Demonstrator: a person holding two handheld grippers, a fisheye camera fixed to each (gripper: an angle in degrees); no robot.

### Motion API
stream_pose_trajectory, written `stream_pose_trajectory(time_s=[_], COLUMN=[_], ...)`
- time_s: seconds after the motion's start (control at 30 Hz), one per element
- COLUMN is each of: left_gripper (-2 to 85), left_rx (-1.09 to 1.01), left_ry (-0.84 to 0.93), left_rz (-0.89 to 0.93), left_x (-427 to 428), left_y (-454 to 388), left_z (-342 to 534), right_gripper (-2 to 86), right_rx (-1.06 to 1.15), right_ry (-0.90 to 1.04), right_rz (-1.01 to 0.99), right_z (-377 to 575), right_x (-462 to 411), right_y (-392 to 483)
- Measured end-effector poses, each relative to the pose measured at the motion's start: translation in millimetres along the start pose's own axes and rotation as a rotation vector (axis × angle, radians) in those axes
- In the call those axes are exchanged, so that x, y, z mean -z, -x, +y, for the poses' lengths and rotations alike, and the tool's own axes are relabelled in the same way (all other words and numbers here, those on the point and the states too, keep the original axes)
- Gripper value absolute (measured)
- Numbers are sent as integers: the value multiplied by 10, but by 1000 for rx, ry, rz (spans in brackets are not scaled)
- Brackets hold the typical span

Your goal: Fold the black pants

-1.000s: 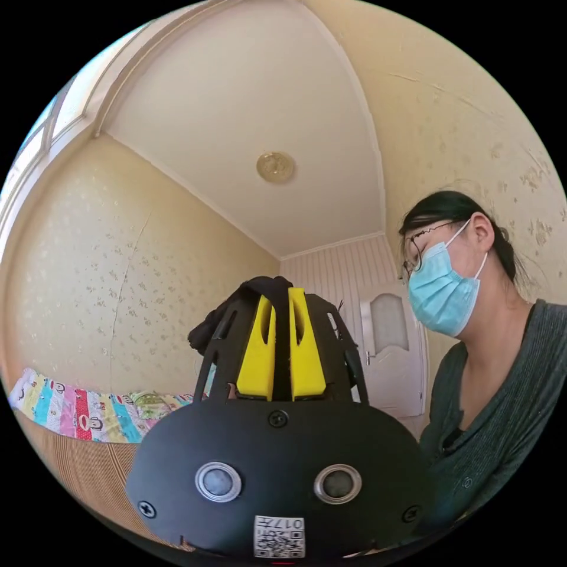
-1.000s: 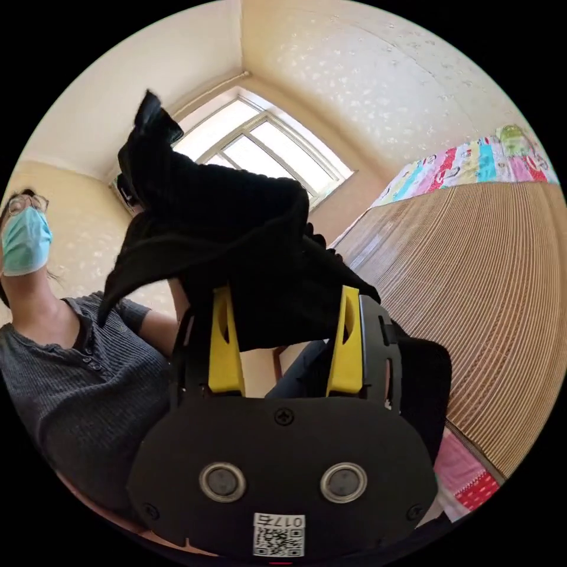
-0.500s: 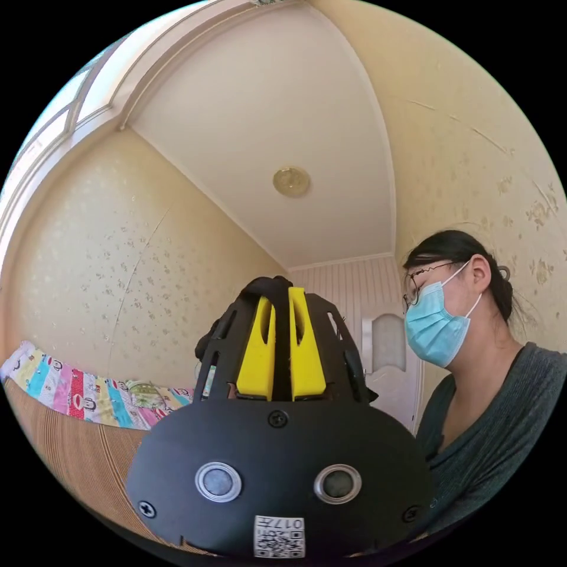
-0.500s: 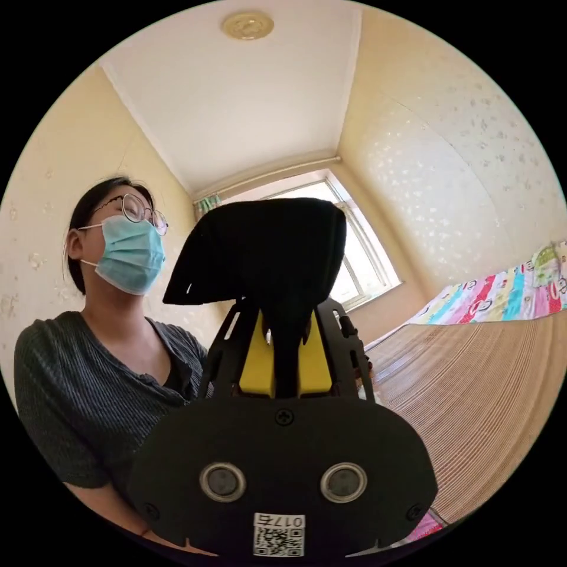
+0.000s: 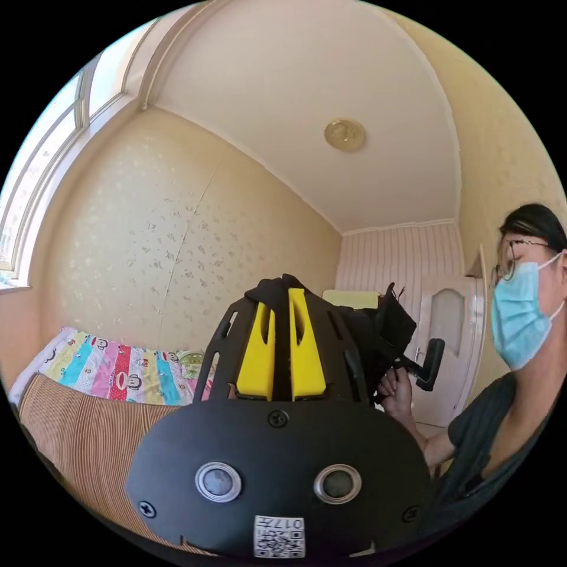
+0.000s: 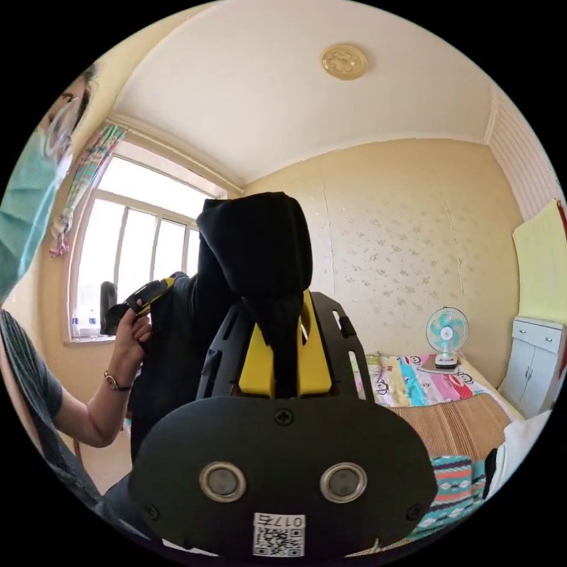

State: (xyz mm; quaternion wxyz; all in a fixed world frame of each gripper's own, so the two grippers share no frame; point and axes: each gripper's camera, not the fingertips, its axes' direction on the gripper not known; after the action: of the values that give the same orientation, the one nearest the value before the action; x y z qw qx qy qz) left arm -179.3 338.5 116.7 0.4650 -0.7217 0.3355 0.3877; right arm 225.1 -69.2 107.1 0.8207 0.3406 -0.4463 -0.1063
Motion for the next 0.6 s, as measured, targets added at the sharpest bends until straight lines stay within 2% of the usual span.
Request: stream_pose_trajectory(time_s=[0.03, 0.07, 0.1, 0.13, 0.17, 0.2, 0.23, 0.27, 0.33, 0.4, 0.47, 0.6], left_gripper=[39, 46, 49, 60, 73, 86, 110, 124, 127, 117, 112, 120], left_rx=[21, 86, 104, 139, 160, 165, 161, 131, 86, 102, 182, 360], left_ry=[47, 117, 152, 253, 365, 411, 488, 552, 638, 717, 807, 952], left_rz=[-9, 14, 22, -29, -136, -202, -304, -313, -243, -198, -158, -230], left_x=[-676, -1298, -1557, -1977, -2244, -2327, -2427, -2460, -2390, -2160, -1702, -992], left_y=[531, 1122, 1374, 1780, 2053, 2151, 2284, 2345, 2365, 2384, 2411, 2423], left_z=[-510, -939, -1096, -1284, -1303, -1253, -1062, -769, -151, 608, 1620, 2830], right_gripper=[74, 79, 86, 86, 87, 89, 90, 89, 88, 88, 89, 101], right_rx=[-1, -2, -24, -51, -120, -185, -200, -198, -169, -108, -87, -189], right_ry=[25, 126, 205, 256, 393, 489, 515, 535, 593, 735, 848, 1090], right_rz=[43, 111, 162, 167, 152, 127, 113, 81, 12, -74, -104, -182], right_z=[-194, -553, -746, -786, -770, -620, -507, -213, 376, 1353, 2109, 3515], right_x=[-420, -1276, -1949, -2219, -2654, -2907, -2961, -2970, -2879, -2655, -2406, -1768], right_y=[-95, -315, -535, -647, -847, -970, -988, -953, -824, -589, -418, -62])
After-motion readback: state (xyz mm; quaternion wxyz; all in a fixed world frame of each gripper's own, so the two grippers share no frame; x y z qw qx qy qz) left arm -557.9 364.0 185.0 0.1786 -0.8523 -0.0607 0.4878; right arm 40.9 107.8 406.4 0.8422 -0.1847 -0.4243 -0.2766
